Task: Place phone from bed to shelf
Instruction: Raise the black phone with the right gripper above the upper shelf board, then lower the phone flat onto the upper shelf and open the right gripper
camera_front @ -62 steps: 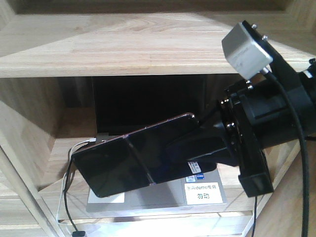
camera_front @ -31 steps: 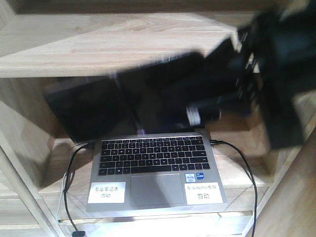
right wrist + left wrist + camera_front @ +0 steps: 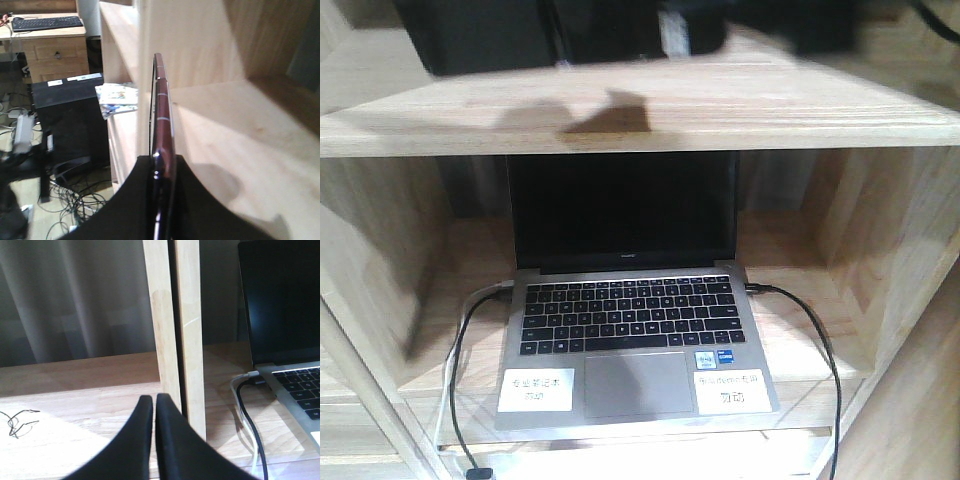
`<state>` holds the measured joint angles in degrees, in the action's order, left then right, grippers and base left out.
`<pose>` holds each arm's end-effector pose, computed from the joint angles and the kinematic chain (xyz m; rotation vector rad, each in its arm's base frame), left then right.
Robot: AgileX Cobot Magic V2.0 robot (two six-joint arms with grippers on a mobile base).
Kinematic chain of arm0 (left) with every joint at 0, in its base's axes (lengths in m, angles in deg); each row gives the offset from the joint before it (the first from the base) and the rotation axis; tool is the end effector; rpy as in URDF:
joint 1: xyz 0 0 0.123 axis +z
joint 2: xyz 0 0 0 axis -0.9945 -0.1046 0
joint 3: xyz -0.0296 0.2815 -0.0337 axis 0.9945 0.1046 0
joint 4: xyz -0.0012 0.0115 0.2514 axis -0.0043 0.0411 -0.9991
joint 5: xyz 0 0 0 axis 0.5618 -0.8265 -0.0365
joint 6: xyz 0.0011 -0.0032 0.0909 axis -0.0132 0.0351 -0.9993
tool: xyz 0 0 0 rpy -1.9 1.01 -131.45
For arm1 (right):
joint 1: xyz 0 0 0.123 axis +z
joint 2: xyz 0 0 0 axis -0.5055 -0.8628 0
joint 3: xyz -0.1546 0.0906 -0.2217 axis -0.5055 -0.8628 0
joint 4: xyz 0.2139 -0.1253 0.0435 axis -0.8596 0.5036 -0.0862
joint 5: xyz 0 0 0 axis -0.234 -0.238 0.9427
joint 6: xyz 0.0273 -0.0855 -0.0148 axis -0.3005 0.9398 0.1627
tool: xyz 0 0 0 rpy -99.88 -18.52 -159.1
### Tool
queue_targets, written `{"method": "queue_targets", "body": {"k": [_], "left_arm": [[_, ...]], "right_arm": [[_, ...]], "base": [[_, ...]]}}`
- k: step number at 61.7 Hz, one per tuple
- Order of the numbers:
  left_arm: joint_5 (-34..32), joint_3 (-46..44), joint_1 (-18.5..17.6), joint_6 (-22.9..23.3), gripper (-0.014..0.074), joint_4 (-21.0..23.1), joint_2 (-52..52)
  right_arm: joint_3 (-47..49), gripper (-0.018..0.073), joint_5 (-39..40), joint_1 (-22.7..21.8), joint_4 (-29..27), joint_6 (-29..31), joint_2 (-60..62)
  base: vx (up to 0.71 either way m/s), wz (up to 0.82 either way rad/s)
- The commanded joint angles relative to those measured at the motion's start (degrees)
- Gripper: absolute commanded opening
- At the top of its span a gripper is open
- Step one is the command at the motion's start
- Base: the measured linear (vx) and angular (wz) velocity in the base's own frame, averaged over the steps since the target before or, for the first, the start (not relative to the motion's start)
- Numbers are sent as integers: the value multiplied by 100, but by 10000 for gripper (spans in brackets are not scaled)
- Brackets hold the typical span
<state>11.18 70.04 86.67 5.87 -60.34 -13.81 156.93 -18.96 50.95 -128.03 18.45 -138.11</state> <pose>0.0561 0.0022 0.1854 0.0680 1.6893 0.1233 0.2209 0.1556 0.5049 -1.1456 1.5449 0.8381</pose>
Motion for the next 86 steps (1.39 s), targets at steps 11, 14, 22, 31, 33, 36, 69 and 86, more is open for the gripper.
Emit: {"method": "queue_targets", "body": {"k": [11, 14, 22, 31, 33, 36, 69, 86], "left_arm": [[-416, -127, 7, 33, 1, 52, 71], [-416, -127, 7, 33, 1, 52, 71], [-416, -127, 7, 33, 1, 52, 71], [-416, -127, 7, 33, 1, 52, 71], [-416, -127, 7, 33, 1, 52, 71], [-416, -127, 7, 33, 1, 52, 71], [-416, -127, 7, 33, 1, 52, 71], [-416, -127, 7, 33, 1, 52, 71]], "right_arm": [[1281, -2, 378, -6, -930, -10, -1053], [1500, -2, 378, -6, -1068, -10, -1223], [2024, -2, 378, -6, -1315, -10, -1820], [2490, -2, 511, 151, -1400, -15, -2266], [2535, -2, 585, 234, -1370, -15, -2335], [2637, -2, 736, 361, -1276, -10, -2448], [2692, -2, 1453, 525, -989, -61, -3172], [2692, -1, 1452, 525, -963, -125, -3407]], "base": [[0, 0], [0, 0], [0, 0], [0, 0], [0, 0], [0, 0], [0, 0], [0, 0]]}}
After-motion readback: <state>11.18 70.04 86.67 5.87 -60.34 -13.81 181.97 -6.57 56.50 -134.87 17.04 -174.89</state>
